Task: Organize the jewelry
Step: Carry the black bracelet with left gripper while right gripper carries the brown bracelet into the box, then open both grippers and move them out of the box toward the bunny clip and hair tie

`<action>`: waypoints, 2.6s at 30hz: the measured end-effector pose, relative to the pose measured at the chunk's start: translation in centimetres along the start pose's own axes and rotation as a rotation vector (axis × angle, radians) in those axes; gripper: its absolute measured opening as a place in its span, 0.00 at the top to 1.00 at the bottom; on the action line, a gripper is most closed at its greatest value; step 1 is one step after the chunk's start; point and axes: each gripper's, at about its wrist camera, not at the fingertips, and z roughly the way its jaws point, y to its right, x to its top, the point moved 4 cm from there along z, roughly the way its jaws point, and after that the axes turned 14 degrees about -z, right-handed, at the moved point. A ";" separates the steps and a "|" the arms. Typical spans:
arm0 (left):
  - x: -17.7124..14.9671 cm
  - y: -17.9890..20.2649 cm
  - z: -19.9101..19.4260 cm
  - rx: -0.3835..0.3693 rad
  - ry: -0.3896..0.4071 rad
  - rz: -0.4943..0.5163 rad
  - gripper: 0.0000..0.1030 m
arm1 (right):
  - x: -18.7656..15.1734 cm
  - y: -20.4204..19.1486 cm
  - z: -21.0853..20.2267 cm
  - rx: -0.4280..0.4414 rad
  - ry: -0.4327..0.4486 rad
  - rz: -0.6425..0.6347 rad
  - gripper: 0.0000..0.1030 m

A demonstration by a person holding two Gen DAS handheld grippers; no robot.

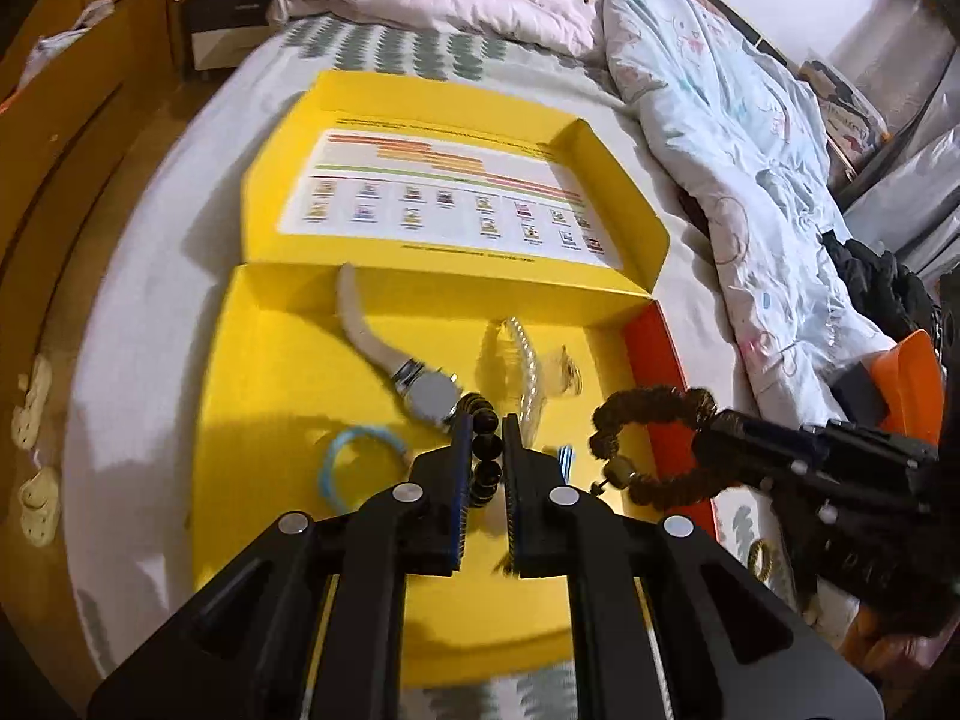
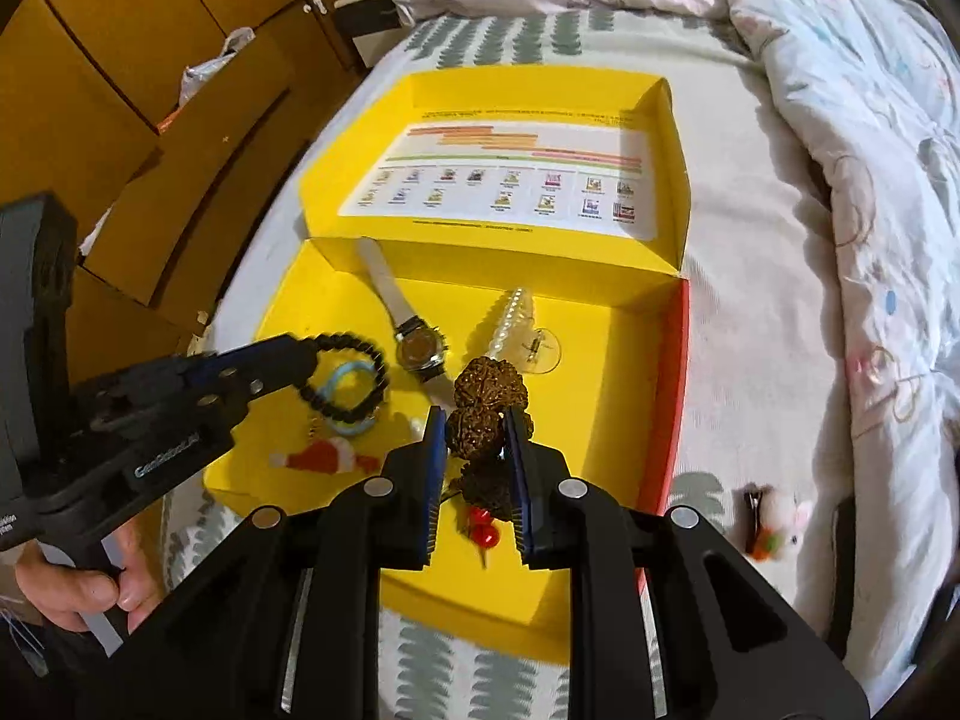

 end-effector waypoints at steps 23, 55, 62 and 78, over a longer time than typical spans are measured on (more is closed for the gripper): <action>0.7 -5.1 4.4 0.183 -0.015 -0.036 0.55 | -0.3 4.3 5.4 -0.138 -0.089 0.015 0.62; -13.4 16.3 -1.9 -0.065 0.067 0.300 0.33 | -27.2 9.5 -6.5 -0.273 -0.112 0.388 0.10; -14.8 22.1 1.9 -0.083 0.025 0.399 0.33 | -29.3 12.4 -7.0 -0.214 -0.077 0.478 0.10; -14.4 22.8 11.4 0.047 -0.085 0.353 0.33 | -29.1 14.4 -3.2 -0.168 -0.091 0.483 0.10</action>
